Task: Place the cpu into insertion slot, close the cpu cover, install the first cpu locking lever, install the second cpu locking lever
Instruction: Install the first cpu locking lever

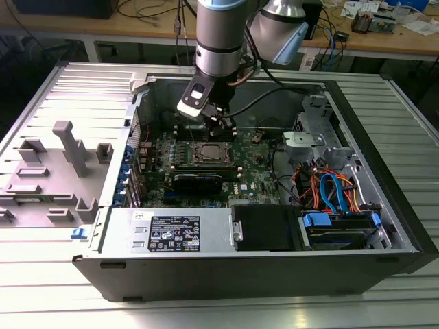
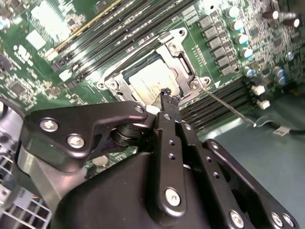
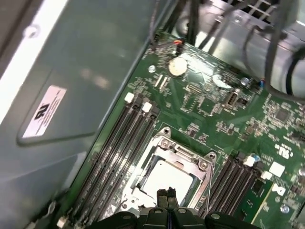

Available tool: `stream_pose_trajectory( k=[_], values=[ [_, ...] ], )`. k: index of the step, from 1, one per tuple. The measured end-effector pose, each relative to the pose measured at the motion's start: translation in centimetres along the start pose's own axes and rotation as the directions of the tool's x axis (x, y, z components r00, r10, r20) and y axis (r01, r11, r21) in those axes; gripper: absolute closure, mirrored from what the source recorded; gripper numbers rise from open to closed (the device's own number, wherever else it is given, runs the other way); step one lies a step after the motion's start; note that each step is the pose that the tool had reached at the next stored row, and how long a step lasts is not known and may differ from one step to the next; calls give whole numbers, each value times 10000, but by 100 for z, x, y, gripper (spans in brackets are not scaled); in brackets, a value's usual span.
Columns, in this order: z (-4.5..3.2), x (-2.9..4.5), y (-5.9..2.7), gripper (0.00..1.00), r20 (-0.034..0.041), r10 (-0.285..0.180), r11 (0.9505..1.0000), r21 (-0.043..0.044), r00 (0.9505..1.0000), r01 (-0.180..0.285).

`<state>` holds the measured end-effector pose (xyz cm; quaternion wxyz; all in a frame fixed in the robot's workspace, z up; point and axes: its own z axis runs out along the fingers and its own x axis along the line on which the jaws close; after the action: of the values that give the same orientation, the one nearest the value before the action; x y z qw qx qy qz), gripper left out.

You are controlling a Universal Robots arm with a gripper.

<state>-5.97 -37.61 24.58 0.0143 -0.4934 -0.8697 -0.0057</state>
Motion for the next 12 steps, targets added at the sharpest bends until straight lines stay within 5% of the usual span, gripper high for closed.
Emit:
stream_pose_trajectory(
  k=[6, 12],
  values=[
    [0, 0, -1, 89, 3, -1274, 9918, 39, 9919, 1274],
    [1, 27, -63, 89, 5, -1431, 9897, 41, 9897, 1431]
  ],
)
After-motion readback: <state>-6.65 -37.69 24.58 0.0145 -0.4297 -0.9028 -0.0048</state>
